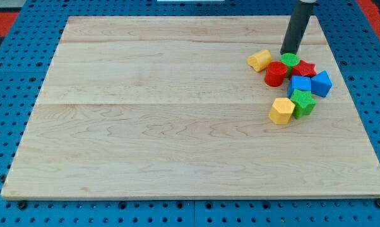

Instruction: Push the yellow heart to the bottom of the red circle

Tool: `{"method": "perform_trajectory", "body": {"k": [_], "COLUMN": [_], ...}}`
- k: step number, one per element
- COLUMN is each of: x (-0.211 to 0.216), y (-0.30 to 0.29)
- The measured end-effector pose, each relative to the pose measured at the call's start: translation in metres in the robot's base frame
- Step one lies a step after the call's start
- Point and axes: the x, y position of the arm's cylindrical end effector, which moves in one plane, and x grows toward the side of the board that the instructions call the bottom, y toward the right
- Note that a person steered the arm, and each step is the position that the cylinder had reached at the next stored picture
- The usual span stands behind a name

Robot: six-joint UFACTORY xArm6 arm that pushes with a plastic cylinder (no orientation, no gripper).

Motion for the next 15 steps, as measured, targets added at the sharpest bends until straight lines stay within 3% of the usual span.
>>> {"method": "perform_trajectory", "body": {"k": [1,3,4,6,7,9,11,12,14,15], "x": [-0.014,-0.108,-0.100,-0.034,-0.013,-0.056,0.027,0.039,-0.012,0.013], "y": [-0.009,-0.044,-0.065,0.013,0.013,-0.022,-0.024,-0.024,-0.036,-0.067]}}
